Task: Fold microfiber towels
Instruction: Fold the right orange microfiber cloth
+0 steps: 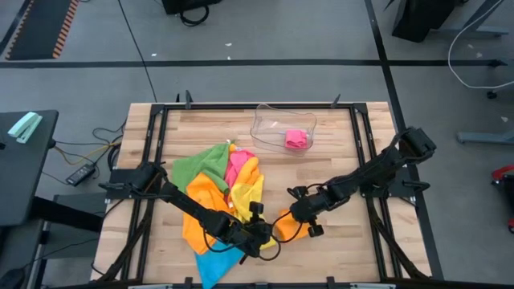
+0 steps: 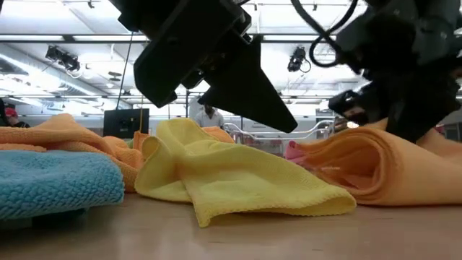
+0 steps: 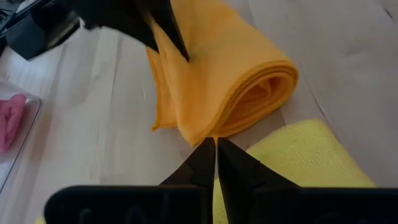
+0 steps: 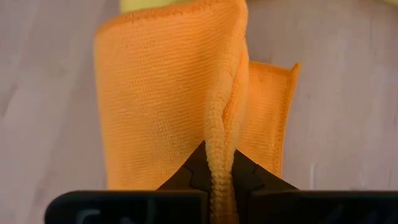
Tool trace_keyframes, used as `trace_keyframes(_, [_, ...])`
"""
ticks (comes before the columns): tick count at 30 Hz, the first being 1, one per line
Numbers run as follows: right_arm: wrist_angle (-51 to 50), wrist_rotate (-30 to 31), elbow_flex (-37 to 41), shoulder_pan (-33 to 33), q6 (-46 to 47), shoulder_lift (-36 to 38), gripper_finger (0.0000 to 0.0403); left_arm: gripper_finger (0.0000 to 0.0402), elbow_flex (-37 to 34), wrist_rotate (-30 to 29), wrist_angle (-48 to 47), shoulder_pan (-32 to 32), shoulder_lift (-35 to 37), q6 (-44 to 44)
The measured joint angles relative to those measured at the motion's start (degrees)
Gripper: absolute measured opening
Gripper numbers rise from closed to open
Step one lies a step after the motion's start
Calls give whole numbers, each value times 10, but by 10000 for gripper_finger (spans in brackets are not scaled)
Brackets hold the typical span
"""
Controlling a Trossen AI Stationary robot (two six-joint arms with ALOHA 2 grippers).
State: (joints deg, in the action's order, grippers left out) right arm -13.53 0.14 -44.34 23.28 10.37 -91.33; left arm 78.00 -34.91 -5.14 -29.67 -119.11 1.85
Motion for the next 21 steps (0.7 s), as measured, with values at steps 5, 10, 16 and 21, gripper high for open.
trace_keyframes(5, [-5, -2, 0, -4, 5, -7, 36, 27, 0, 0, 0, -1, 0, 0])
trace_keyframes(10, [-12, 0, 0, -3, 24, -7, 96, 27, 0, 0, 1, -1, 0, 1])
trace_keyframes(16, [-62, 0, -14, -8, 42, 12, 164, 19, 0, 0, 13, -2, 0, 0])
trace_keyframes(21, [-118, 12, -41, -11, 53, 34, 183, 21, 0, 0, 16, -2, 0, 0])
